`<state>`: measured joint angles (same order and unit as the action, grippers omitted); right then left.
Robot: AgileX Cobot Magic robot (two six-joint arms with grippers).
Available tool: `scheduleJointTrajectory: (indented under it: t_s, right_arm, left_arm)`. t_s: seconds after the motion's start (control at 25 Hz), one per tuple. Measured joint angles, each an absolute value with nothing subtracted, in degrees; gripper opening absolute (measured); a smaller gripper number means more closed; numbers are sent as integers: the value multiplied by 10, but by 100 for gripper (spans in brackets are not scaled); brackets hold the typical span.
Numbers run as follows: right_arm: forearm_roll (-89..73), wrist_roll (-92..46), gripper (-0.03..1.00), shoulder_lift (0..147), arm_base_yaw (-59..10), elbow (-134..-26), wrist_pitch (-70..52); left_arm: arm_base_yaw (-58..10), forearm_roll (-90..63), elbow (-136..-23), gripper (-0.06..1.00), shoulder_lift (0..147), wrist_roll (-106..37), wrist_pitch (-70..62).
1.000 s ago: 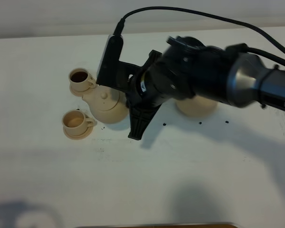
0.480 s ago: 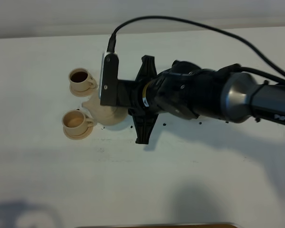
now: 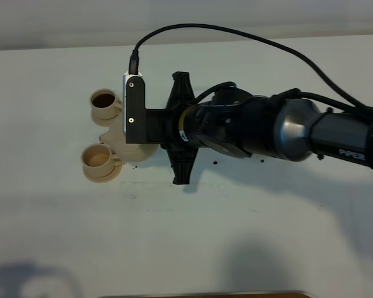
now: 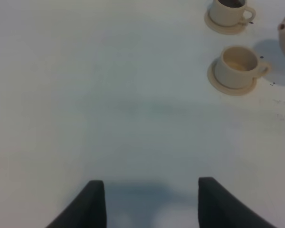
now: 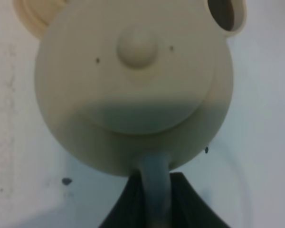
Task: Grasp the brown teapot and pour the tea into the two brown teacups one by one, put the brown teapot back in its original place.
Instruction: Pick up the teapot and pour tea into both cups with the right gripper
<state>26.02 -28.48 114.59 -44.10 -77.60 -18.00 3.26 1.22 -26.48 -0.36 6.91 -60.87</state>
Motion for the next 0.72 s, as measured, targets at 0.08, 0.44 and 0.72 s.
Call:
scheduleJointTrajectory:
  t_s: [0.08,0.44,0.72]
  right_arm:
    - [266,-285,8,1155,-441,-784,-182]
    - [335,-285,8,1169,-441,-788,-176]
    - [353,-285,8,1178,-441,-807,-172]
  left_arm:
    - [33,12,-265,50,-4,69,-609]
    - [33,12,-265,50,-4,69,-609]
    - [33,12,-265,50,-4,69,-609]
